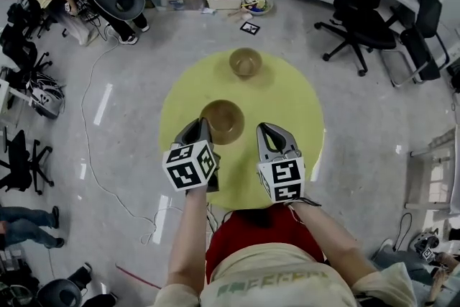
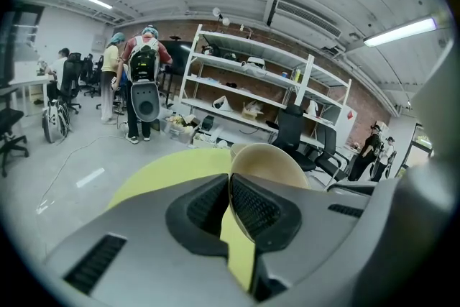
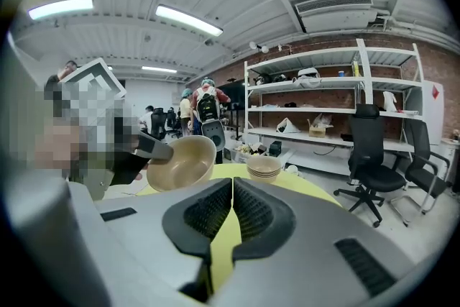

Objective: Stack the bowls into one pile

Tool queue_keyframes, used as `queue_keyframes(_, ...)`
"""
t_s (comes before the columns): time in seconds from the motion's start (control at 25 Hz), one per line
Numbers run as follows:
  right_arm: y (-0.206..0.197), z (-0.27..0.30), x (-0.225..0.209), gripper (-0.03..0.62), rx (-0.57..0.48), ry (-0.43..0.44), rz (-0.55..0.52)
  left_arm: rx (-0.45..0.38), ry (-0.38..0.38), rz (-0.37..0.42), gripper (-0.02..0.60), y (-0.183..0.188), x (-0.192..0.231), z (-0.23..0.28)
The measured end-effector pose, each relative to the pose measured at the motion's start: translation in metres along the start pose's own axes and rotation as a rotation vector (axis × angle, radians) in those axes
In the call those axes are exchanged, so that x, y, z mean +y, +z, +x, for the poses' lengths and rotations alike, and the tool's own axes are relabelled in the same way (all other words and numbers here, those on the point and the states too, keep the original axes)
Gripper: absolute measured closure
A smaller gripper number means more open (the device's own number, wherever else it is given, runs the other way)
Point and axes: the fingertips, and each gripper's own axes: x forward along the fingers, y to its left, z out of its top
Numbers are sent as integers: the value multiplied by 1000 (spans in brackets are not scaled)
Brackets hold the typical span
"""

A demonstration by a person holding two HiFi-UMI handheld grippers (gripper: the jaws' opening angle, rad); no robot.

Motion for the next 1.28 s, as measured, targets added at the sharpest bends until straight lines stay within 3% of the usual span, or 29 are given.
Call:
queue_keyframes(0.64,-1,-45,14,557,-20,-34,-12,-61,-43,54,548,6,-26,-49)
queue_keyframes(1.28,16,-60,-7,557,-60,-94,32,-127,-119,116,548,42,-63,-45)
